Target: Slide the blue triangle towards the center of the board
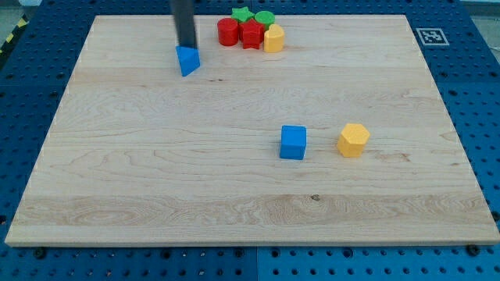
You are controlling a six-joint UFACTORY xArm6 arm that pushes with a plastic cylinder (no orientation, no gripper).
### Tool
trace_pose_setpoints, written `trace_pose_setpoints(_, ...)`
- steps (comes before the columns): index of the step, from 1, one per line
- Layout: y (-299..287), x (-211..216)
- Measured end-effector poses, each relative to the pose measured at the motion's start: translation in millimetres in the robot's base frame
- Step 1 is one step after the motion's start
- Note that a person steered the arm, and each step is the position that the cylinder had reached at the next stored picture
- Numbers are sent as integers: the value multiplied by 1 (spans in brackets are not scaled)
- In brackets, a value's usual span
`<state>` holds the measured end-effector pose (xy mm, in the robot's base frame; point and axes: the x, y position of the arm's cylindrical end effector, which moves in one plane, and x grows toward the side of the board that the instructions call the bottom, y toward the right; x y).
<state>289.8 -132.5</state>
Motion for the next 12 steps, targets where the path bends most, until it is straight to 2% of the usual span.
trace_pose_setpoints(1, -30, 2)
trace_pose_setpoints(4, 29, 17)
trace_pose_setpoints(7, -11, 62)
trace_pose_setpoints(9, 18, 69)
trace_pose_setpoints(12, 22, 102)
